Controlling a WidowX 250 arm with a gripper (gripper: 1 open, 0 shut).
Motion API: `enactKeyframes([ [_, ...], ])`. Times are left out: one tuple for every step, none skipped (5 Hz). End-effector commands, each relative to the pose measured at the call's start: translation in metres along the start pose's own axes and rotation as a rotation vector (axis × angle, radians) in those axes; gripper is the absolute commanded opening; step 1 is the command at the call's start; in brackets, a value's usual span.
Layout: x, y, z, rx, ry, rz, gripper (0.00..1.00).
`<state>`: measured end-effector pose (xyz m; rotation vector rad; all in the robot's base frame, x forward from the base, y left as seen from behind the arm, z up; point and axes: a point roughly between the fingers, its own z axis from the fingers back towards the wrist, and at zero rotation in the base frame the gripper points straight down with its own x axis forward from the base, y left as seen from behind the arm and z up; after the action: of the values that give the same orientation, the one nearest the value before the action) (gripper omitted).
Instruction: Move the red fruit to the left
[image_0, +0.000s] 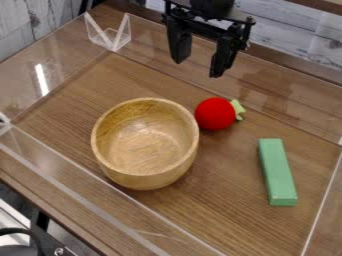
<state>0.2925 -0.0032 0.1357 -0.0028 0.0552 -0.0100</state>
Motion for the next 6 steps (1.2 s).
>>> enactKeyframes([
  [0.001, -0.004, -0.011, -0.012, 0.001, -0.016, 1.00],
  [0.003, -0.009, -0.030, -0.022, -0.006, -0.029, 1.00],
  [0.012, -0.013, -0.049, -0.031, -0.014, -0.048, 1.00],
  [0.018, -0.016, -0.064, -0.048, -0.026, -0.074, 1.00],
  [0.024, -0.012, -0.079, -0.068, -0.036, -0.068, 1.00],
  [0.030, -0.005, -0.092, -0.079, -0.040, -0.053, 1.00],
])
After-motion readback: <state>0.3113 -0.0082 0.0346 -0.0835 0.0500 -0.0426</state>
